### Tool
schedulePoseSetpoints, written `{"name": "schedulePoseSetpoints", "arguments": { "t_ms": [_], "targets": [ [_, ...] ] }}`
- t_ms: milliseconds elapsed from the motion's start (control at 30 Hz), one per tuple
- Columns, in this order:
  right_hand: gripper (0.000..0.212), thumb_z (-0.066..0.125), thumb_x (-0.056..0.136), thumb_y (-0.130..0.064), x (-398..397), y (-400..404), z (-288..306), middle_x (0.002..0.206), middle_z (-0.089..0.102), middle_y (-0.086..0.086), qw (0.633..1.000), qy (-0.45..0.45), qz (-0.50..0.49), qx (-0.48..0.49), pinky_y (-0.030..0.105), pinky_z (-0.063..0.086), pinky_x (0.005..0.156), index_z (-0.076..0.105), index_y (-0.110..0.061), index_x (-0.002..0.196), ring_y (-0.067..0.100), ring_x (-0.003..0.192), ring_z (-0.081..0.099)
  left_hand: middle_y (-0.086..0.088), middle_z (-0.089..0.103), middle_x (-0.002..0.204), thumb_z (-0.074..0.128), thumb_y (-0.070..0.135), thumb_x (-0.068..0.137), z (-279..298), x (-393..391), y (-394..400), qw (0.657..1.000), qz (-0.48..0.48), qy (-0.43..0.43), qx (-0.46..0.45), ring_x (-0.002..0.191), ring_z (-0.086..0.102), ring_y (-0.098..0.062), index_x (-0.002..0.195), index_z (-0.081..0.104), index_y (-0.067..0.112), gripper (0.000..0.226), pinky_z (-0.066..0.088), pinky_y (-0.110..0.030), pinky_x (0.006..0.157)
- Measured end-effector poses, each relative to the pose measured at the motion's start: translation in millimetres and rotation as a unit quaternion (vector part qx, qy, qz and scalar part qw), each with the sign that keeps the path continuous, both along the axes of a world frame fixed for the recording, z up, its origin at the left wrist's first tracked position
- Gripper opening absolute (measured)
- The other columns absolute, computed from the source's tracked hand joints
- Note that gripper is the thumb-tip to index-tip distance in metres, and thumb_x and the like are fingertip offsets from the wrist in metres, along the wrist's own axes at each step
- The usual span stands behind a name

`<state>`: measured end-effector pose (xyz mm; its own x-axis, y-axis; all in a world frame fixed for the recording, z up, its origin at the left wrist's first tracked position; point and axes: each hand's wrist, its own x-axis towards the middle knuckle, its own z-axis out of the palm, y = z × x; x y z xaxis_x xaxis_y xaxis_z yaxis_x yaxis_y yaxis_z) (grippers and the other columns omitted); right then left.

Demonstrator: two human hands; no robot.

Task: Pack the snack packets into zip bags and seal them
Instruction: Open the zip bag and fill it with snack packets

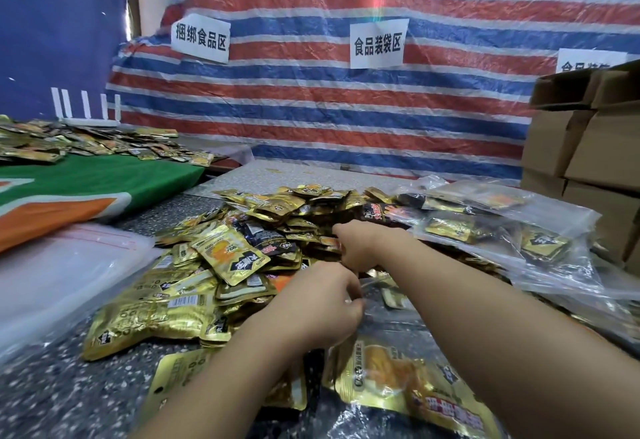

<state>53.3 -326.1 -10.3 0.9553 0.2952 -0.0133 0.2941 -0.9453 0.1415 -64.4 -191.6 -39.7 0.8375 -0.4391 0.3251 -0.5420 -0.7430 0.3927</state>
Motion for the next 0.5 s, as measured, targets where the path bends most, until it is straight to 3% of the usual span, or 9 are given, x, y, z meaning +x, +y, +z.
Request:
{"name": "schedulePoseSetpoints", "arguments": {
  "t_ms": [100, 200, 333, 433, 500],
  "targets": [
    [0.03, 0.059, 0.093, -0.024, -4.5, 1.7, -4.2, 0.078, 0.04, -0.003, 0.998, -0.026, 0.031, -0.041, 0.029, 0.032, 0.054, 0.041, -0.013, 0.114, 0.019, 0.072, 0.048, 0.008, 0.069, 0.105, 0.056, 0.038, 0.094, -0.2, 0.3, -0.5, 1.0, -0.003, 0.007, -0.01, 0.092, 0.062, -0.011, 0.104, 0.072, 0.024, 0.024, 0.051, -0.029, 0.076],
    [0.031, 0.054, 0.094, -0.021, -3.8, 1.0, -9.3, 0.077, 0.043, -0.002, 0.996, -0.056, 0.035, -0.057, 0.029, 0.033, 0.053, 0.041, -0.01, 0.12, 0.017, 0.068, 0.048, 0.008, 0.069, 0.111, 0.055, 0.039, 0.095, -0.3, 0.0, -0.8, 1.0, -0.003, 0.008, -0.016, 0.099, 0.061, -0.01, 0.107, 0.071, 0.024, 0.025, 0.049, -0.027, 0.078],
    [0.015, 0.05, 0.09, -0.021, -5.9, -4.3, -9.0, 0.087, 0.049, 0.0, 0.996, -0.074, -0.028, -0.033, 0.036, 0.041, 0.068, 0.045, -0.016, 0.103, 0.024, 0.082, 0.053, 0.008, 0.068, 0.112, 0.055, 0.04, 0.094, -0.5, -1.0, -1.2, 1.0, 0.0, 0.011, -0.013, 0.101, 0.061, -0.011, 0.108, 0.07, 0.025, 0.025, 0.051, -0.03, 0.084],
    [0.009, 0.053, 0.087, -0.012, -8.3, -8.2, -4.3, 0.099, 0.06, 0.004, 0.996, -0.072, -0.047, 0.007, 0.033, 0.044, 0.067, 0.05, -0.017, 0.094, 0.026, 0.085, 0.055, 0.007, 0.067, 0.113, 0.055, 0.039, 0.094, -0.1, -1.6, -1.6, 1.0, 0.002, 0.013, -0.017, 0.103, 0.061, -0.012, 0.11, 0.069, 0.025, 0.025, 0.051, -0.031, 0.086],
    [0.013, 0.052, 0.087, -0.005, -13.7, -11.3, 5.2, 0.094, 0.059, 0.004, 0.994, -0.089, -0.042, 0.05, 0.032, 0.045, 0.065, 0.055, -0.016, 0.093, 0.026, 0.083, 0.056, 0.007, 0.066, 0.117, 0.055, 0.038, 0.093, -0.3, -1.6, -1.8, 1.0, 0.002, 0.014, -0.024, 0.105, 0.06, -0.011, 0.114, 0.067, 0.025, 0.027, 0.049, -0.028, 0.086]
  ]
}}
